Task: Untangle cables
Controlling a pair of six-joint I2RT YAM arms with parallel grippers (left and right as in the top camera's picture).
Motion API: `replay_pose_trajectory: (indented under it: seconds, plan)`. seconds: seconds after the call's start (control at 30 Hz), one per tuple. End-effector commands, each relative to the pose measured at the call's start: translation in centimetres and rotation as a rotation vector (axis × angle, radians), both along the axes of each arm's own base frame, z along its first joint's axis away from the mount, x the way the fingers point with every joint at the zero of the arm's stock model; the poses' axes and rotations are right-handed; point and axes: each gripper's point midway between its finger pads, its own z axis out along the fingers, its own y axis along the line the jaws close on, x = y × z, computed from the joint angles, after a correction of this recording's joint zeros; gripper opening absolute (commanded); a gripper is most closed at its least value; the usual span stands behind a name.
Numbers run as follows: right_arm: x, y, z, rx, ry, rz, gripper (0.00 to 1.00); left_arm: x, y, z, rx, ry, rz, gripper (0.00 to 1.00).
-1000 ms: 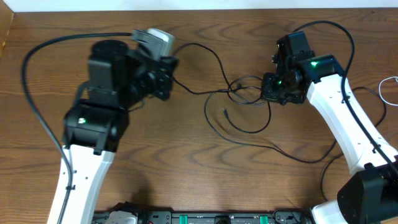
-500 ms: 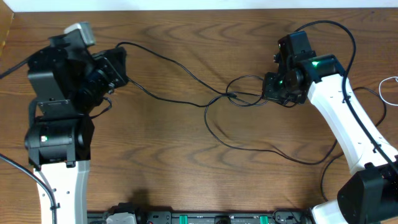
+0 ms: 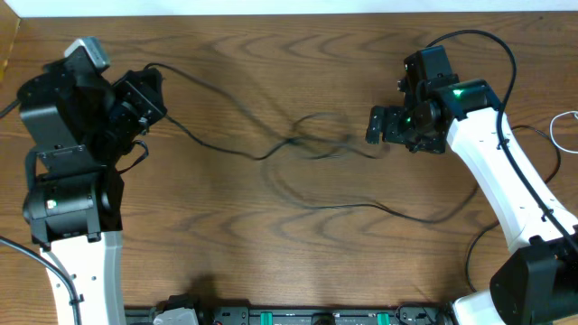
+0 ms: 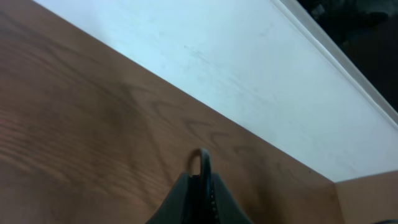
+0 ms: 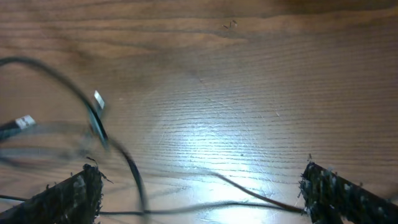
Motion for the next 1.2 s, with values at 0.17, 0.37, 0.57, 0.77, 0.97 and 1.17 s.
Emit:
replay_pose_trajectory:
  seconds: [0.17,0.37,0.57,0.77,0.97,1.17]
  plan:
    - [0.1,-0.6,-0.2,-0.019,-0.002,-0.007,0.99,-0.5,3.1,-0.2,-0.007,0.015,0.096,0.08]
    - [0.2,1.7,0.4,0.085,-0.027,0.110,0.99,-0.6,3.4,-0.5,-0.158,0.049,0.170,0.08]
    - [-0.7,7.7,2.9,0.337,-0.129,0.461,0.99,-0.8,1.4,-0.2,-0.296,0.070,0.110,0.08]
    - [-2.3,11.6,4.3,0.419,-0.208,0.686,0.99,-1.4,-2.0,0.4,-0.358,0.080,-0.060,0.08]
    - [-3.4,15.4,5.1,0.427,-0.293,0.835,0.99,-2.0,-5.6,0.7,-0.372,0.097,-0.185,0.08]
    - [-4.1,18.8,6.3,0.453,-0.382,0.928,0.99,-2.7,-9.1,0.7,-0.367,0.116,-0.291,0.08]
